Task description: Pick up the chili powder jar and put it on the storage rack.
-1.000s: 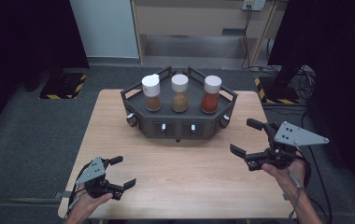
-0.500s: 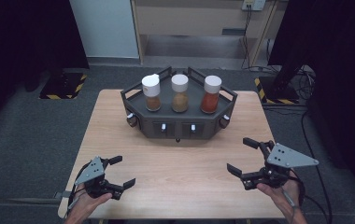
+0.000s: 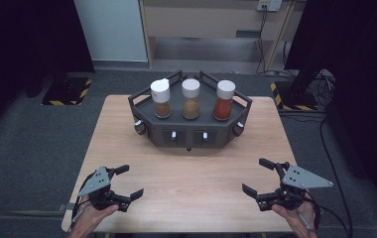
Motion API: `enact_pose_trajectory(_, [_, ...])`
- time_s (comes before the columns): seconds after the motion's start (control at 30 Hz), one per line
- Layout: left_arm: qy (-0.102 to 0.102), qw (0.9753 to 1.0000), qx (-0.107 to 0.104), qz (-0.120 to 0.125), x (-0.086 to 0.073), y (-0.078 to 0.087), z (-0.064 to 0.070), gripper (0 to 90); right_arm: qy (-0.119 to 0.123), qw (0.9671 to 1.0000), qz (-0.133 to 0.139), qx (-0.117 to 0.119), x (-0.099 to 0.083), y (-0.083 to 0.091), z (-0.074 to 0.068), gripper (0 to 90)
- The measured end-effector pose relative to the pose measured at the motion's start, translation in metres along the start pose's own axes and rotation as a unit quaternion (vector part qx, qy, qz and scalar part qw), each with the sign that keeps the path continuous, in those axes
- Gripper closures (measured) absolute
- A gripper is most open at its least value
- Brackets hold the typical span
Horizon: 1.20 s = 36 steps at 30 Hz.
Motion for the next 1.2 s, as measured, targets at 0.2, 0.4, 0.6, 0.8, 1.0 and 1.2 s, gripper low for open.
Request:
enact_pose_trajectory(0.2, [0.003, 1.0, 0.001, 0.006, 0.0, 0.0, 0.0, 1.1, -0.016, 0.9999, 0.0, -0.003, -0.015, 0.002, 0.002, 3.6])
enact_pose_trajectory(0.4, [0.004, 0.9999, 0.004, 0.01, -0.001, 0.002, 0.0, 1.1, -0.018, 0.9998, -0.003, -0.011, -0.023, 0.002, 0.001, 2.6])
enact_pose_trajectory(0.6, [-0.001, 0.9998, 0.006, 0.017, -0.002, 0.003, 0.0, 1.2, -0.023, 0.9996, -0.007, -0.011, -0.031, 0.002, 0.0, 2.3])
enact_pose_trajectory(0.8, [-0.002, 0.9998, 0.007, 0.019, -0.003, 0.005, 0.001, 1.2, -0.028, 0.9994, -0.013, -0.011, -0.039, 0.0, -0.001, 2.2])
enact_pose_trajectory(1.0, [-0.004, 0.9997, 0.009, 0.021, -0.003, 0.007, 0.001, 1.2, -0.025, 0.9995, -0.013, -0.013, -0.043, -0.002, 0.0, 2.4])
enact_pose_trajectory(1.2, [-0.006, 0.9997, 0.007, 0.022, -0.003, 0.006, 0.001, 1.2, -0.033, 0.9993, -0.01, -0.013, -0.046, -0.001, 0.002, 2.5])
Point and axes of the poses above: each handheld gripper's, and its own axes: y roughly backward along the jaws, x roughly out of its top, z roughly to its right, the point moved 2 cm from there along -y, roughly forward along the jaws, and after that the axes turned 6 degrees about -x, right-handed, at the moved point
